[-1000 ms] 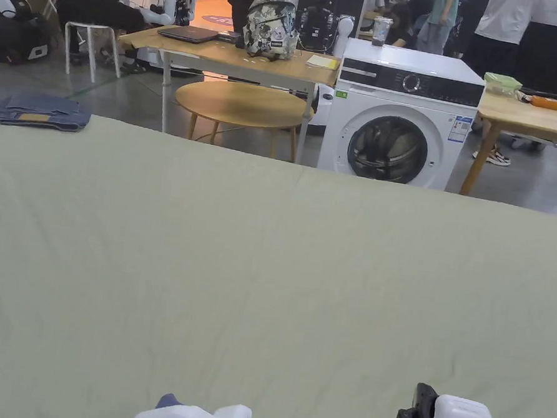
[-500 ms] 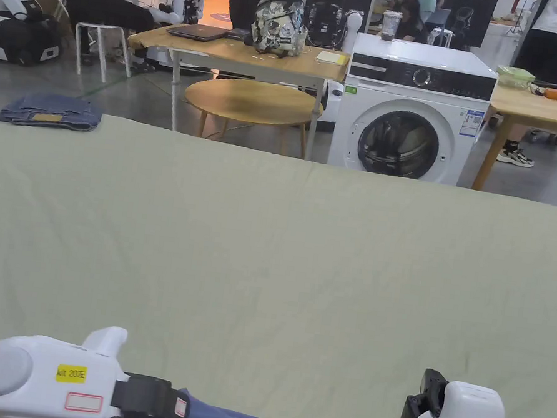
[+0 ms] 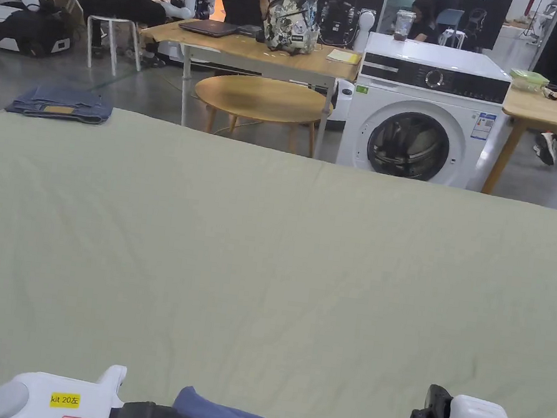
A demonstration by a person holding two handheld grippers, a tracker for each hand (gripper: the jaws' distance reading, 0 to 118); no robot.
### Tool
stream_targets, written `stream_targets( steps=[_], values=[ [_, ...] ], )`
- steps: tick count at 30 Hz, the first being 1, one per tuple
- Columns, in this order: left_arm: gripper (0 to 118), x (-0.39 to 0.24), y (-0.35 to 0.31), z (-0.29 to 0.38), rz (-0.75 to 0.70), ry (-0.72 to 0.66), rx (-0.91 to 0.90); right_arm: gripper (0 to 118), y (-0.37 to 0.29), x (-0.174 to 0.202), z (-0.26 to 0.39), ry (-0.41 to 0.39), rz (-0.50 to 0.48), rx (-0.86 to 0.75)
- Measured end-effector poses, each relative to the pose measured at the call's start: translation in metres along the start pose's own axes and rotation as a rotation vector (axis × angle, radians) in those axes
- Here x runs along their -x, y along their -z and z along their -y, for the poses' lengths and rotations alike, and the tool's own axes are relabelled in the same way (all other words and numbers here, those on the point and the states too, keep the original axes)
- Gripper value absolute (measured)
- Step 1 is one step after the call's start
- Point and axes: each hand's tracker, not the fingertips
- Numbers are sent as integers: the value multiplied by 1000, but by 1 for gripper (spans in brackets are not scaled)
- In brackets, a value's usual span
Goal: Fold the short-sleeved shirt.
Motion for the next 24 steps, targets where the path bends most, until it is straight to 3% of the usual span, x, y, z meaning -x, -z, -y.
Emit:
stream_targets(
  steps=[3,7,9,18,24],
  values=[
    [52,6,2,-5,29,-23,-15,0,0,-2,1,-2,7,5],
    [13,2,5,0,-4,-40,-19,0,0,-3,3,5,10,15],
    [5,1,5,5,2,-54,-20,0,1,-3,3,5,12,19],
    [2,-30,-25,7,52,-36,-102,0,1,-3,2,-2,6,21],
    [2,-48,-75,-19,-54,13,-181,0,2,-3,-4,-4,-2,6]
  ],
)
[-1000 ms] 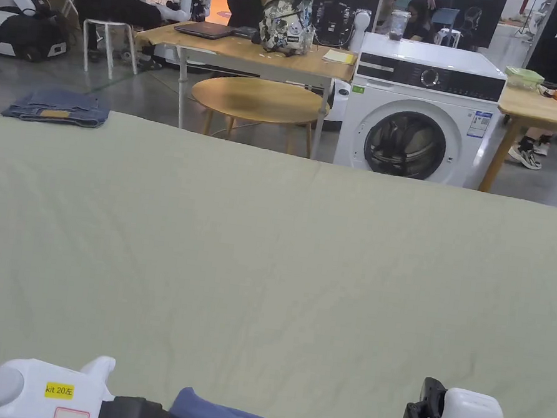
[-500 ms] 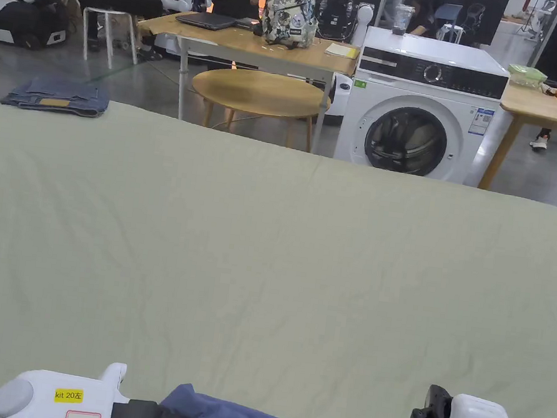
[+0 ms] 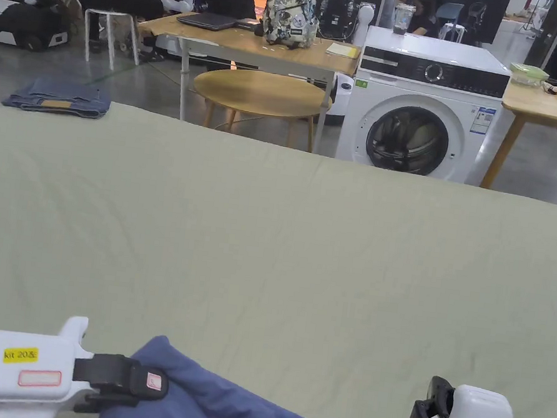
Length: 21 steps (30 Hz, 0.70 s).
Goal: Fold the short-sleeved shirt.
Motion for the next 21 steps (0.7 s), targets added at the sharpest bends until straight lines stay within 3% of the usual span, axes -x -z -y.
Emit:
stream_targets(
  steps=[9,16,21],
  values=[
    [2,-48,-41,-32,-283,112,-54,0,3,8,-3,0,-34,-7],
    [2,-115,-2,-5,-319,178,0,0,3,7,-1,10,-38,4],
    [2,-141,29,-1,-365,302,76,0,1,1,-1,10,-28,7]
  ],
)
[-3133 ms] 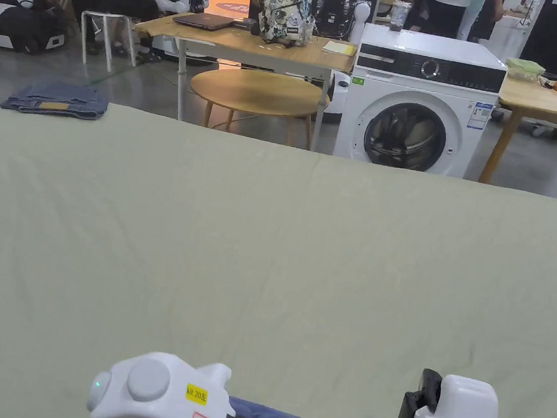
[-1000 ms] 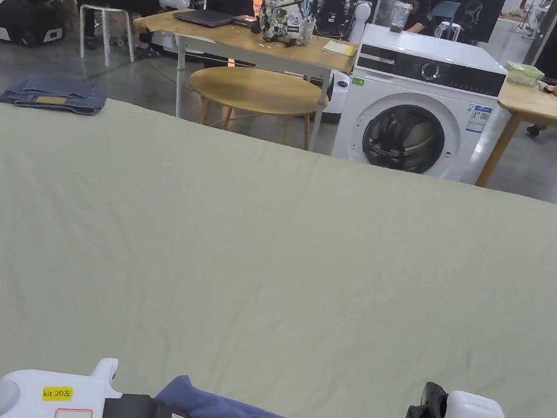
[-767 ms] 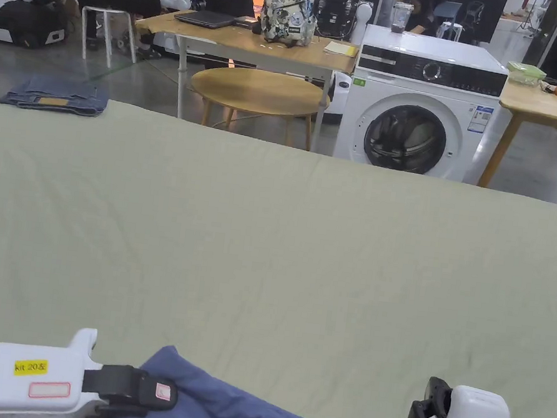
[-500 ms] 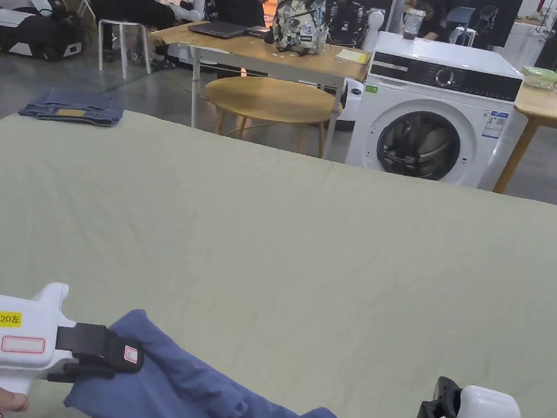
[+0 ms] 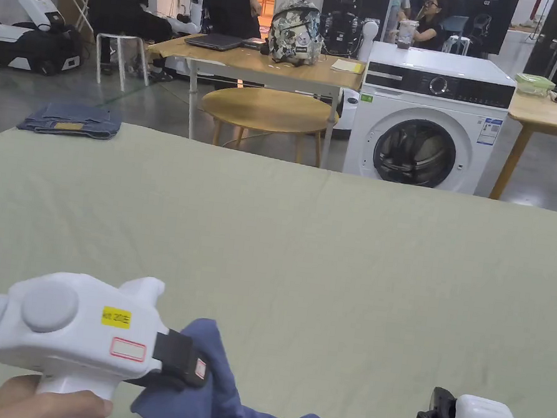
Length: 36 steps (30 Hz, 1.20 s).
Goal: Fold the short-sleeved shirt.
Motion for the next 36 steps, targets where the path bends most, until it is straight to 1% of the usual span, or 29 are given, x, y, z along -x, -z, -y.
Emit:
stream_targets(
  steps=[6,11,14,17,22,24,25,27,28,29,34,35,36],
  values=[
    [2,-56,30,8,3,56,68,0,-3,-8,2,9,17,8],
    [2,-94,80,21,-18,114,140,0,-5,-12,5,17,28,19],
    [2,-111,116,32,-33,100,182,0,-6,-15,7,19,34,27],
    [2,-122,152,44,-76,131,211,0,-6,-18,9,23,42,34],
    [2,-127,183,58,-118,118,241,0,-7,-24,12,25,57,45],
    [7,-125,186,60,-117,99,237,0,-6,-26,12,26,60,51],
    [15,-124,184,60,-109,91,235,0,-5,-26,12,27,60,54],
    [26,-124,173,57,-85,96,237,0,-6,-27,12,27,59,56],
    [35,-126,166,55,-71,108,239,0,-6,-27,12,26,61,53],
    [37,-125,158,51,-49,112,237,0,-6,-28,12,24,62,51],
    [37,-117,116,29,110,89,185,0,-11,-30,9,33,62,30],
    [35,-115,110,27,132,96,168,0,-12,-30,8,36,62,25],
    [28,-112,107,27,146,110,147,0,-13,-31,8,38,63,22]
  ],
)
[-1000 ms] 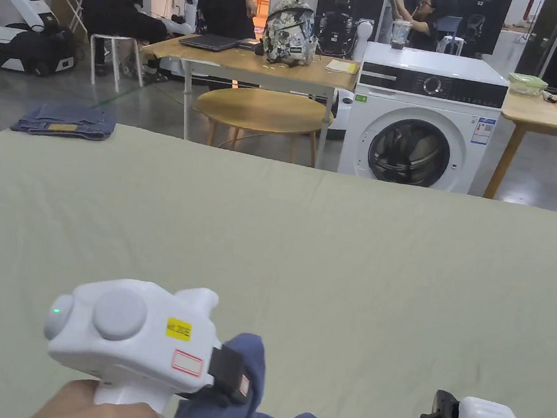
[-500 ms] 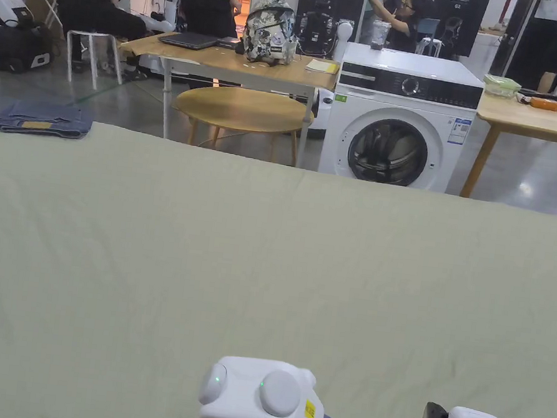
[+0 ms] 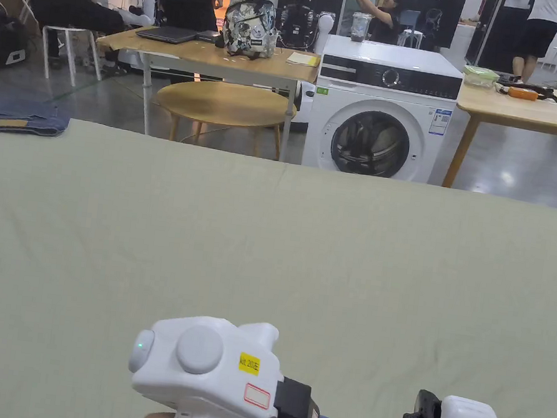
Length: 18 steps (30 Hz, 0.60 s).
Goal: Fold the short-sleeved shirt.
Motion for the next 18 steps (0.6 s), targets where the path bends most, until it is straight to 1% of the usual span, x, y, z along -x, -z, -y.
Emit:
stream_targets(
  steps=[1,2,4,8,10,13,16,18],
  values=[
    [11,3,-1,1,2,4,-14,0,-1,0,0,3,0,-4],
    [5,12,4,-2,-4,-15,-10,0,-2,-1,0,7,-2,-10],
    [3,24,17,0,7,-81,11,0,-3,-1,0,11,-2,-15],
    [2,43,61,14,193,-188,95,0,-7,0,0,16,-9,-30],
    [2,45,83,22,255,-201,110,0,-9,0,-1,14,-12,-39],
    [1,43,112,30,182,-155,115,0,-13,0,-2,11,-15,-61],
    [0,44,136,39,128,-140,119,0,-16,-2,-4,10,-15,-87],
    [0,43,139,45,123,-119,95,0,-19,-3,-6,12,-11,-103]
  ],
)
